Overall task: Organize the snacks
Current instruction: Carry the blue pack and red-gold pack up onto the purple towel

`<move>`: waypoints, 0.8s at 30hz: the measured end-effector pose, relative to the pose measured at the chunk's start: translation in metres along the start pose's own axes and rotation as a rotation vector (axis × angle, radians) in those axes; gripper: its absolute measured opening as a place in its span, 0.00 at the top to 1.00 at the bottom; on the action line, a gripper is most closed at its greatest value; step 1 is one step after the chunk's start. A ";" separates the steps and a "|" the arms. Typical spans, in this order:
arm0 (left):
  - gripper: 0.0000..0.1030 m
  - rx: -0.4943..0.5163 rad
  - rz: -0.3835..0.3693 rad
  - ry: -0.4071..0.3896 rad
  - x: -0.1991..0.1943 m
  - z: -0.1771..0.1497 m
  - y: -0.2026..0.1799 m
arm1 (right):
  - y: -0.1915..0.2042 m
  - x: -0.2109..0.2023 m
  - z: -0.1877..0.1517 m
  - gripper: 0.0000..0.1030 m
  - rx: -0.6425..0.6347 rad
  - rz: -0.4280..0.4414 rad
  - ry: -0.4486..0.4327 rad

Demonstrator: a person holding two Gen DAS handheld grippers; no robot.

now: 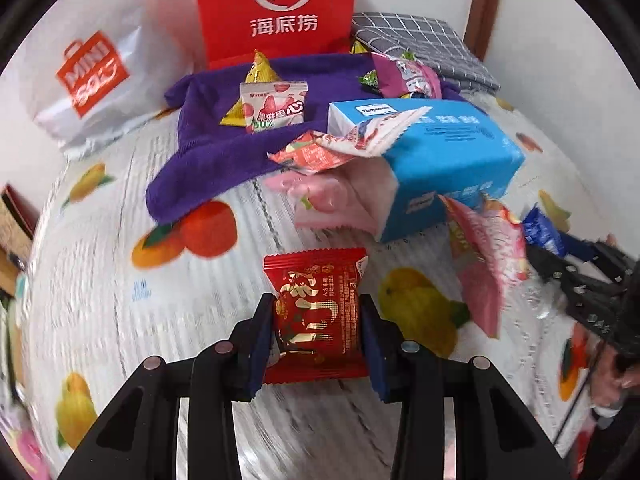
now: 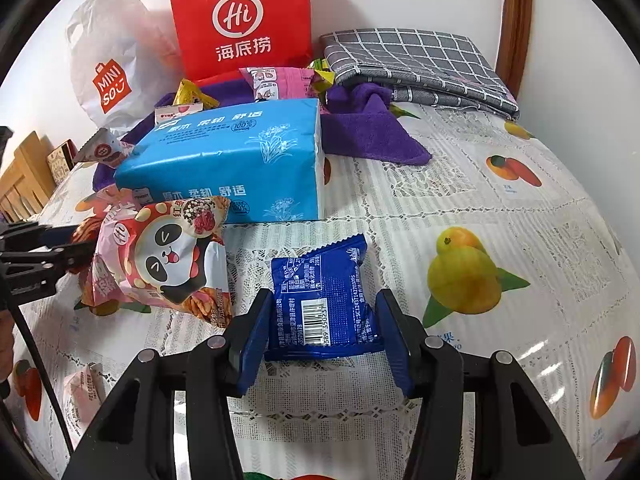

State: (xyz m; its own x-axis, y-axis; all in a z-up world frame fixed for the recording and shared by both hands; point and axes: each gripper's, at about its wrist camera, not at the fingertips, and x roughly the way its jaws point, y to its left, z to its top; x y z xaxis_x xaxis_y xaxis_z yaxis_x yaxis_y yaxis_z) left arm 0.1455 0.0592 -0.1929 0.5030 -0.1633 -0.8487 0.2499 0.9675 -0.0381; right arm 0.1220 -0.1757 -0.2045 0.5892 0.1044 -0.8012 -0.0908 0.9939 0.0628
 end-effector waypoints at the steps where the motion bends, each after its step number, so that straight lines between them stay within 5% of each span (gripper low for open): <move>1: 0.63 -0.012 -0.012 -0.004 -0.004 -0.003 0.000 | 0.000 -0.001 0.000 0.52 -0.003 -0.001 -0.001; 7: 0.63 -0.051 -0.070 -0.043 -0.030 -0.007 -0.006 | -0.003 -0.017 0.003 0.54 0.030 0.041 0.011; 17: 0.62 -0.091 -0.137 -0.106 -0.074 0.017 -0.011 | 0.004 -0.081 0.041 0.53 0.008 0.059 -0.116; 24: 0.62 -0.109 -0.095 -0.169 -0.099 0.049 -0.004 | 0.018 -0.102 0.081 0.53 -0.016 0.096 -0.160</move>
State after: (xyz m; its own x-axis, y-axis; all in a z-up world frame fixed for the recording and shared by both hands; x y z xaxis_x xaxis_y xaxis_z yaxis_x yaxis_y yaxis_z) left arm 0.1352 0.0625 -0.0834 0.6151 -0.2757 -0.7387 0.2166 0.9599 -0.1779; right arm 0.1253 -0.1653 -0.0735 0.6971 0.2043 -0.6872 -0.1647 0.9785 0.1238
